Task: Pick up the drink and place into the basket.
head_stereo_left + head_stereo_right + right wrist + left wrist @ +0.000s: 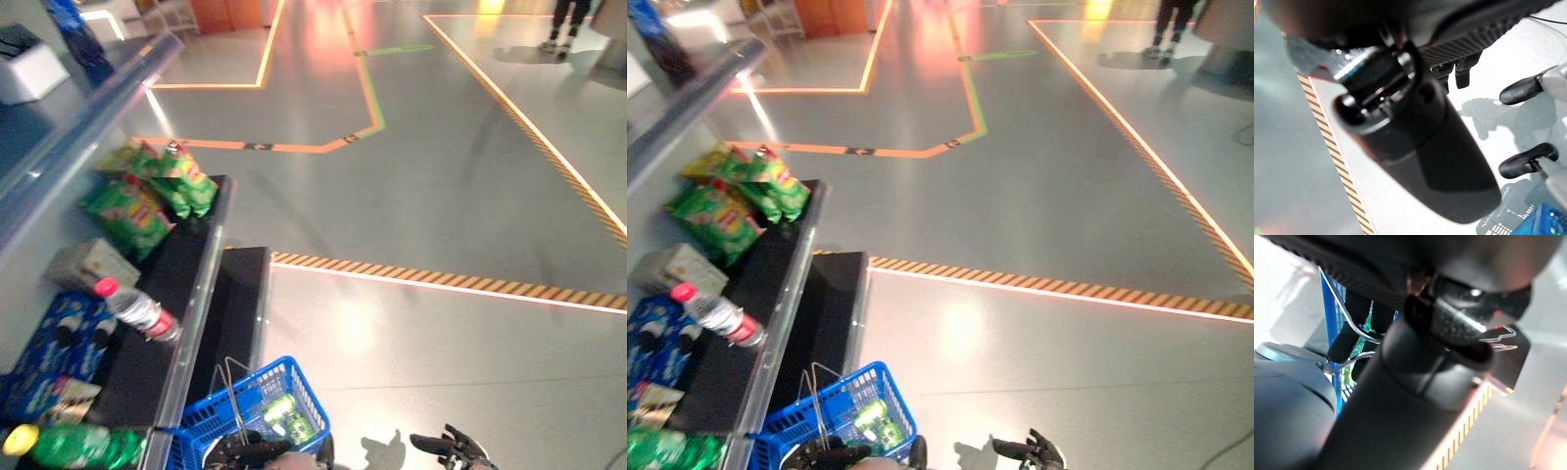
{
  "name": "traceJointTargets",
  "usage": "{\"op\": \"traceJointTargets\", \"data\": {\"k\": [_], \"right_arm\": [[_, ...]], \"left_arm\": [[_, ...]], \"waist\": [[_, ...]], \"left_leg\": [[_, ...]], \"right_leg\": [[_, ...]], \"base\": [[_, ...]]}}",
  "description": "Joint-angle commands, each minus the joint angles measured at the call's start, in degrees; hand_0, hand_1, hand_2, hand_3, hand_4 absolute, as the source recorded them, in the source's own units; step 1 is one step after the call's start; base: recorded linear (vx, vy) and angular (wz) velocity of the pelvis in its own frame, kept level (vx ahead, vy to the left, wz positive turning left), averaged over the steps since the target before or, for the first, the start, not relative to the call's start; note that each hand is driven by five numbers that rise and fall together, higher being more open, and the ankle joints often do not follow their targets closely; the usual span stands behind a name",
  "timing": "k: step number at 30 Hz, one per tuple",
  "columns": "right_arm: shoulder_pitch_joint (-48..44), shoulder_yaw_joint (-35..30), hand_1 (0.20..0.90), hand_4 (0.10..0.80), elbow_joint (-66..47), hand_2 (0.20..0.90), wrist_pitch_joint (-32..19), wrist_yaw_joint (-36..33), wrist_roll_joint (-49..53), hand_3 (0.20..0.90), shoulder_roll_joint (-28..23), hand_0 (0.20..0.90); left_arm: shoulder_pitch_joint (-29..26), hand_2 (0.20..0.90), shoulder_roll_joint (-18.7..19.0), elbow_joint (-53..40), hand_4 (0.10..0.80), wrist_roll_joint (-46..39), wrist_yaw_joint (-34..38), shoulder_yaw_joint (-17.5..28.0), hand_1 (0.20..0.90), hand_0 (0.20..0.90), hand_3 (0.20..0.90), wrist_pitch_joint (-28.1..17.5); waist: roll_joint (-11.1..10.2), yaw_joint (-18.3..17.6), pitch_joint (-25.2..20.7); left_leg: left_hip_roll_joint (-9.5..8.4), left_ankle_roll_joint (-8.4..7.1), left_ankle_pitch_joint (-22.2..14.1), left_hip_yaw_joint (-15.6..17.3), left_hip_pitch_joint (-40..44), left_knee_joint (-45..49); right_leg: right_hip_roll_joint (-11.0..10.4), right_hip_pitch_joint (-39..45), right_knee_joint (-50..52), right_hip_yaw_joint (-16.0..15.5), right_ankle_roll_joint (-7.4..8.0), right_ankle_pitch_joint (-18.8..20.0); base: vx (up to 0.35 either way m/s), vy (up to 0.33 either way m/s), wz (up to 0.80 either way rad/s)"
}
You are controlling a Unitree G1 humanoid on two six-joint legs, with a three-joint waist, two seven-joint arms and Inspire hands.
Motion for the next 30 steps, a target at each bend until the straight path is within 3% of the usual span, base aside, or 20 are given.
{"op": "traceJointTargets", "data": {"k": [1, 3, 5, 6, 8, 11, 15, 18, 21, 22, 27, 30], "right_arm": [[-1.8, -0.7, 0.900, 0.800, -0.4, 0.900, -3.4, 0.3, 0.1, 0.900, -2.4, 0.900], [-1.3, -1.4, 0.900, 0.800, -0.3, 0.900, -4.6, 0.8, 0.6, 0.900, -2.9, 0.900], [-1.3, -1.4, 0.900, 0.800, -0.4, 0.900, -4.6, 0.8, 1.1, 0.900, -2.9, 0.900], [-1.4, -1.7, 0.900, 0.800, -0.6, 0.900, -5.4, 0.9, 0.6, 0.900, -2.7, 0.900], [-1.5, -2.4, 0.900, 0.800, -0.7, 0.900, -5.9, 1.0, 1.6, 0.900, -2.8, 0.900], [-1.5, -4.1, 0.900, 0.800, 0.3, 0.900, -6.9, 1.4, 3.8, 0.900, -3.4, 0.900], [-1.4, -5.6, 0.900, 0.800, 2.0, 0.900, -6.8, 1.9, 2.9, 0.900, -3.4, 0.900], [-1.6, -5.2, 0.900, 0.800, 1.8, 0.900, -4.7, 2.1, 1.6, 0.900, -3.4, 0.900], [-1.1, -5.0, 0.900, 0.800, 2.1, 0.900, -4.3, 2.7, 0.2, 0.900, -3.6, 0.900], [-1.1, -5.0, 0.900, 0.800, 2.1, 0.900, -4.3, 2.7, 0.2, 0.900, -3.6, 0.900], [-1.2, -4.2, 0.900, 0.800, 1.0, 0.900, -3.5, 2.9, -0.4, 0.900, -4.1, 0.900], [-1.4, -3.9, 0.900, 0.800, 0.6, 0.900, -3.3, 2.7, -0.6, 0.900, -4.3, 0.900]], "left_arm": [[-0.1, 0.300, 6.2, -2.9, 0.100, -0.1, -1.7, 0.2, 0.300, 0.300, 0.200, -8.3], [-0.9, 0.300, 6.9, -2.2, 0.100, -2.3, -1.6, -1.0, 0.300, 0.300, 0.200, -8.9], [-1.1, 0.300, 7.0, -2.3, 0.100, -2.8, -1.3, -1.3, 0.300, 0.300, 0.200, -8.7], [-2.1, 0.300, 6.9, -2.4, 0.100, -3.5, -0.9, -2.3, 0.300, 0.300, 0.200, -8.4], [-3.2, 0.300, 7.1, -2.7, 0.100, -3.3, -0.8, -3.3, 0.300, 0.300, 0.200, -7.9], [-5.1, 0.300, 7.2, -3.1, 0.100, -3.3, -1.4, -4.4, 0.300, 0.300, 0.200, -6.8], [-5.0, 0.300, 6.3, -1.7, 0.100, -3.1, -1.0, -5.0, 0.300, 0.300, 0.200, -7.5], [-3.7, 0.300, 6.3, -1.2, 0.100, -3.6, -0.2, -4.0, 0.300, 0.300, 0.200, -8.1], [-3.0, 0.300, 5.7, -0.9, 0.100, -1.9, -1.0, -2.3, 0.300, 0.300, 0.200, -8.7], [-3.0, 0.300, 5.7, -0.9, 0.100, -1.9, -1.0, -2.3, 0.300, 0.300, 0.200, -8.7], [-2.1, 0.300, 5.8, -0.7, 0.100, -2.4, -0.2, -0.8, 0.300, 0.300, 0.200, -8.9], [-1.9, 0.300, 5.9, -1.0, 0.100, -2.7, -0.2, -0.3, 0.300, 0.300, 0.200, -8.7]], "waist": [[1.4, 1.8, -2.6], [2.9, 0.0, -1.6], [2.7, -0.4, -1.3], [2.0, -1.2, -1.2], [1.1, -2.5, -0.6], [-0.5, -5.5, 0.3], [-0.8, -7.2, -0.1], [-1.7, -6.5, -0.8], [-2.5, -5.0, -1.6], [-2.5, -5.1, -1.6], [-3.4, -2.6, -1.3], [-3.4, -1.7, -1.2]], "left_leg": [[-4.18, -0.47, -2.6, -5.6, -5.5, 5.1], [-2.64, 0.11, -3.6, -8.3, -1.4, 4.8], [-2.51, 0.22, -4.1, -8.8, -0.2, 4.9], [-2.85, 0.45, -4.8, -10.5, 1.2, 4.8], [-3.87, 0.55, -6.1, -12.5, 2.6, 4.6], [-6.05, 0.91, -9.8, -16.8, 6.2, 4.3], [-5.44, 0.18, -12.5, -20.9, 9.8, 4.6], [-4.37, -0.35, -14.0, -22.0, 11.2, 5.0], [-2.11, -2.29, -14.0, -23.2, 11.2, 6.4], [-2.10, -2.30, -14.0, -23.3, 11.2, 6.4], [0.39, -4.77, -12.1, -22.9, 9.7, 7.7], [1.04, -5.43, -11.3, -22.7, 8.8, 8.5]], "right_leg": [[1.3, -3.7, 20.0, -0.7, 3.16, 10.2], [2.7, -10.9, 32.6, -0.4, 2.31, 11.7], [1.5, -12.1, 33.4, -0.3, 1.79, 11.7], [0.0, -14.0, 27.9, 0.7, 1.41, 12.0], [-0.6, -15.5, 20.2, 2.1, 1.45, 13.0], [-1.8, -19.4, 5.4, 7.8, 3.06, 18.1], [-1.3, -19.8, -0.7, 12.6, 4.26, 20.4], [-1.1, -17.7, 0.0, 11.8, 4.49, 19.2], [-0.2, -13.4, -0.2, 11.0, 3.27, 16.4], [-0.2, -13.4, -0.2, 11.0, 3.26, 16.4], [-0.6, -9.1, -2.9, 6.3, 1.75, 14.6], [-0.8, -8.2, -3.5, 4.7, 1.40, 14.0]], "base": [[0.202, 0.112, -0.22], [0.261, 0.106, -0.01], [0.201, -0.001, 0.36], [0.245, -0.116, 0.42], [0.264, -0.169, 0.30], [0.319, -0.204, 1.04], [0.348, -0.218, 1.13], [0.240, -0.246, 0.85], [0.176, -0.220, 0.51], [0.135, -0.212, 0.69], [0.065, -0.171, 0.63], [0.012, -0.088, 0.53]]}}
